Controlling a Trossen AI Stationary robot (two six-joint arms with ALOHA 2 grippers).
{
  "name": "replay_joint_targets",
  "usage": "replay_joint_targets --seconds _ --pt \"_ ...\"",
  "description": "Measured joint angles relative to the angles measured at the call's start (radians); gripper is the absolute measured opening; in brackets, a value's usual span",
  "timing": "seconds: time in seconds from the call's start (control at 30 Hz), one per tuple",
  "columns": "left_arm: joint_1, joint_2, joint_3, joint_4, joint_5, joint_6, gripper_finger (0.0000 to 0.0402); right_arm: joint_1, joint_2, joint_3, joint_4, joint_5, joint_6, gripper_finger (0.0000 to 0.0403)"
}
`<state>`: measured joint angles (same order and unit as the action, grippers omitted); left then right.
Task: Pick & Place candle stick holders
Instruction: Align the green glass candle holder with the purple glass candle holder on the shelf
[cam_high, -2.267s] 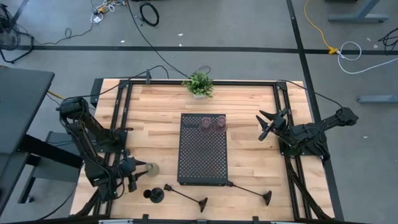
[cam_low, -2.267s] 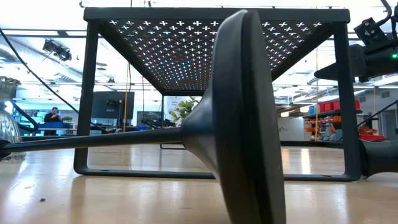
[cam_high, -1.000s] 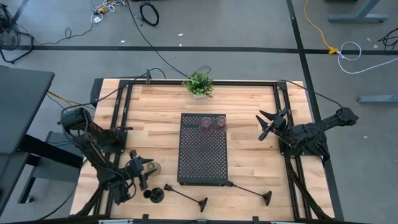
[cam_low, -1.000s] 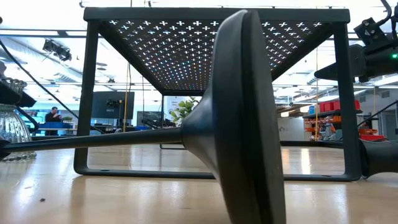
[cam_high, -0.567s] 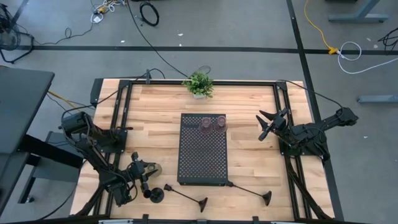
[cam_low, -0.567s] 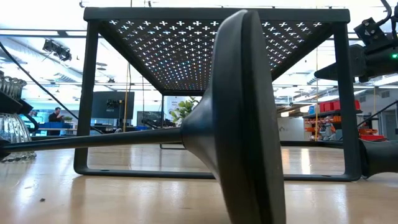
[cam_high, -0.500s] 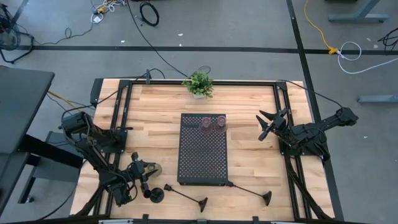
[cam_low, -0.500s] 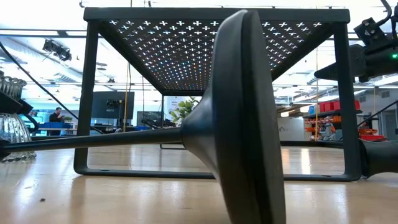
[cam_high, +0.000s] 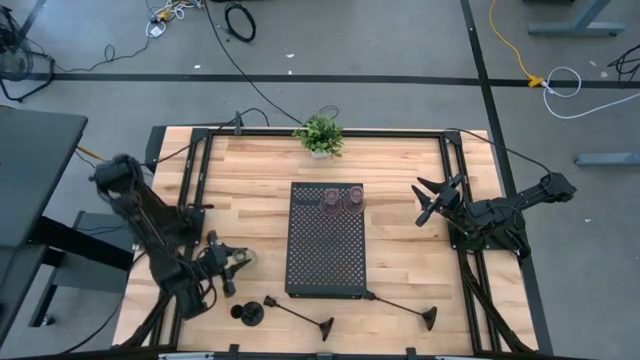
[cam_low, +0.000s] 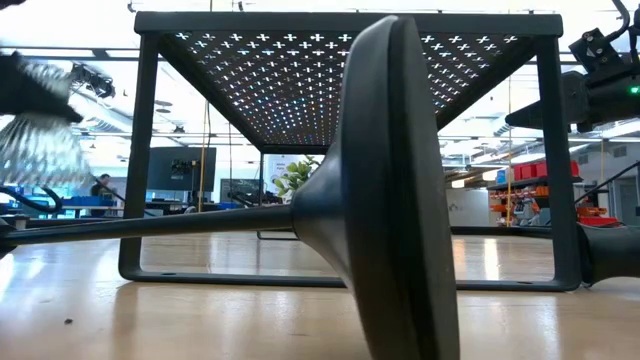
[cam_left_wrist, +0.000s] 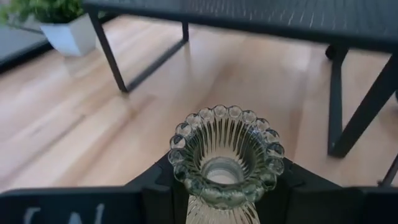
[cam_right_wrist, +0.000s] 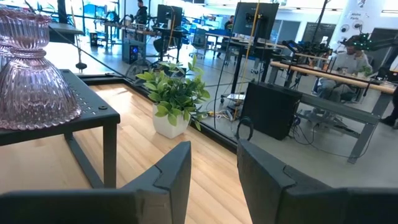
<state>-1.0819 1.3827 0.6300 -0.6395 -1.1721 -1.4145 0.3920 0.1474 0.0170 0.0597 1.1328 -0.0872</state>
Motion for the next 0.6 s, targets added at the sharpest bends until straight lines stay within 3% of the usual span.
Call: replay_joint_targets --seconds 0.3,0.6 --pt "0.125 -0.291 0.000 0.049 0.006 0.380 0.0130 0.000 0.000 0.000 0.000 0.000 0.000 0.0130" --pt "0.364 -0.487 0.000 0.348 0.170 0.927 0.0130 0.000 0.000 0.000 0.000 0.000 0.000 0.0130"
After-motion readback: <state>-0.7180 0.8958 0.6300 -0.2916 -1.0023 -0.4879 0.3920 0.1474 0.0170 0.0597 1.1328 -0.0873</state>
